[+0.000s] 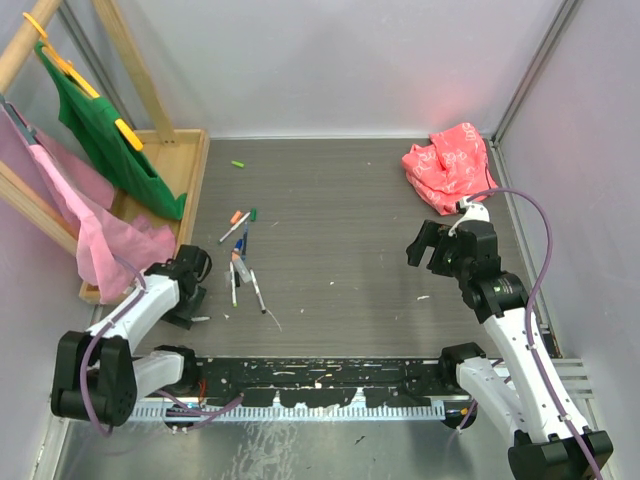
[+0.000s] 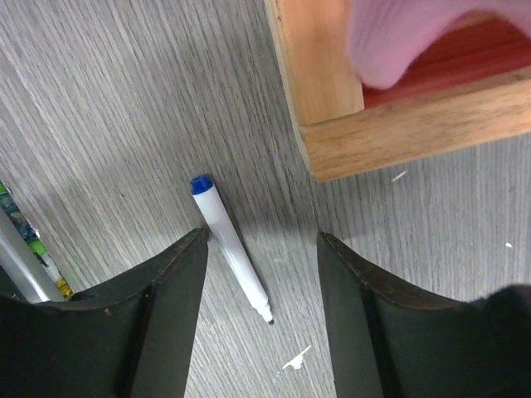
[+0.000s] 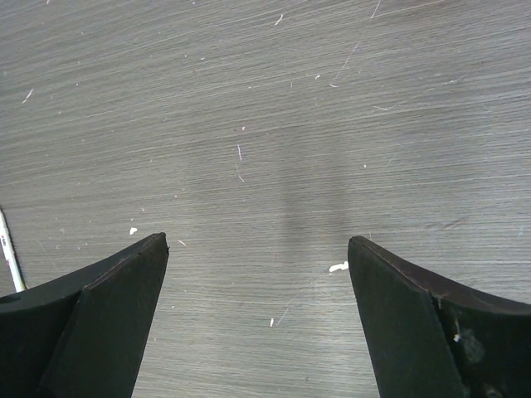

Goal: Insert the pens into the pen caps
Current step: Pick up the pen from the center of the board.

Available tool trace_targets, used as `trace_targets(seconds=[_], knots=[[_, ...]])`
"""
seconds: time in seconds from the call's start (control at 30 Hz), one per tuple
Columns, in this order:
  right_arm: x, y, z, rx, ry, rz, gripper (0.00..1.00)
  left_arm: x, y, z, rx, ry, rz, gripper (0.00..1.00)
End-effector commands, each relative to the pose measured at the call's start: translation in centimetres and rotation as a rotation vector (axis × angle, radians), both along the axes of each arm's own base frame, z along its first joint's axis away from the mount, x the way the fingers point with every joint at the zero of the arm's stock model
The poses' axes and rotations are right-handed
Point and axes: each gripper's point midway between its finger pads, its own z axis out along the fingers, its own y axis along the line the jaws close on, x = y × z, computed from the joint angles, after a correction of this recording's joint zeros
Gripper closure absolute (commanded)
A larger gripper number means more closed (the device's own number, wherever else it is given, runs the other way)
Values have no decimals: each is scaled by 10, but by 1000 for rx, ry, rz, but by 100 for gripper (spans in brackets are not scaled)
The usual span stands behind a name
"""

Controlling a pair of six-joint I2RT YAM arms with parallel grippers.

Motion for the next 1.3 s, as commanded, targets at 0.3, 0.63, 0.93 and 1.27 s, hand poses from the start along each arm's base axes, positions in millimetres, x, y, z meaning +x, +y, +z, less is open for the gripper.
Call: trace_targets(seconds=[0.3,0.63,0.93,1.27], knots=[[8,3,12,7,-57,15,6,8,-3,-20,-21,37,-8,63],[9,2,11,5,-53,14,6,3,-5,-25,-40,46,-18,82],[9,1,12,3,-59,8,5,1,-16,-33,-107,21,-32,98],[10,0,17,0,-65,3,5,-1,-46,-2,-273,-110,-131,100]])
